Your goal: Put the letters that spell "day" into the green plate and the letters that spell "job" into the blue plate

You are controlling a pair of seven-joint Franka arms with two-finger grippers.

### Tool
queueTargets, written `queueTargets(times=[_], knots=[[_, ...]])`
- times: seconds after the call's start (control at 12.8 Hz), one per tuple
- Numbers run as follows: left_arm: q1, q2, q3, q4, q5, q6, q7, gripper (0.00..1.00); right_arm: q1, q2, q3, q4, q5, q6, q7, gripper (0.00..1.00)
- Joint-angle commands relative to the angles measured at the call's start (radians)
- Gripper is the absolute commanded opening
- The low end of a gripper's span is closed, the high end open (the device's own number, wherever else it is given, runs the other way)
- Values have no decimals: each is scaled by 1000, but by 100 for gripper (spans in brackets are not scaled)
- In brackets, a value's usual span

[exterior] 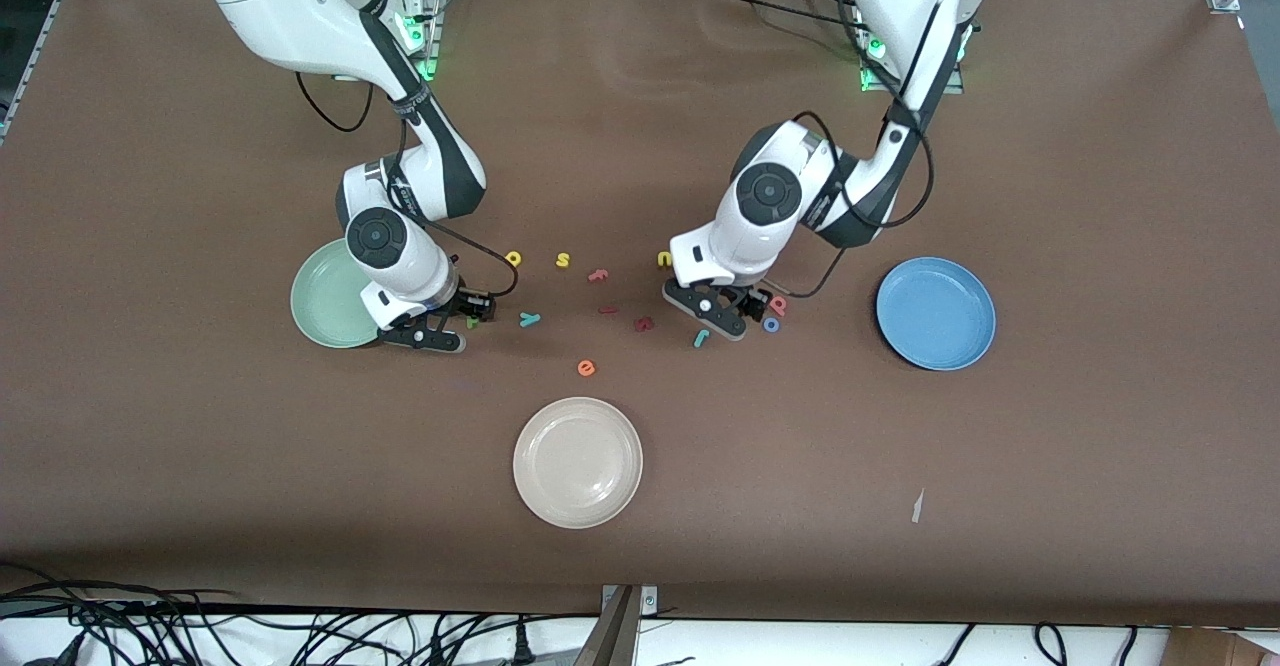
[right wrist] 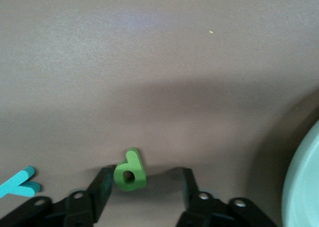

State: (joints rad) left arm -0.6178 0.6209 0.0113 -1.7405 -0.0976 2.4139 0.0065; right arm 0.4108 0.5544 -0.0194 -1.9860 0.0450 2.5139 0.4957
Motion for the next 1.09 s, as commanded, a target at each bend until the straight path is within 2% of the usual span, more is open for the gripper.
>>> queueTargets(times=[0.0, 0.16, 0.39, 0.47, 0.78, 1.02], knots=[[-10, 37, 33, 44, -25, 2, 56, 100, 23, -27, -7, -22, 9, 29, 10, 52], [-20, 66, 59, 88, -27, 2, 55, 100, 28, -24, -7, -28, 9, 40, 9, 45], [-43, 129, 75, 176, -27, 2, 33, 100, 29, -24, -7, -25, 6, 40, 4, 18], [-49, 149, 82, 196, -27, 4, 33, 100, 29, -24, -7, -24, 6, 37, 0, 13], [-74, 200, 85, 210, -27, 68, 32, 94, 22, -53, -22, -14, 6, 11, -65, 13], [-97, 201, 90, 208, -24, 68, -8, 94, 22, -119, -100, -5, 7, -113, -214, 13]])
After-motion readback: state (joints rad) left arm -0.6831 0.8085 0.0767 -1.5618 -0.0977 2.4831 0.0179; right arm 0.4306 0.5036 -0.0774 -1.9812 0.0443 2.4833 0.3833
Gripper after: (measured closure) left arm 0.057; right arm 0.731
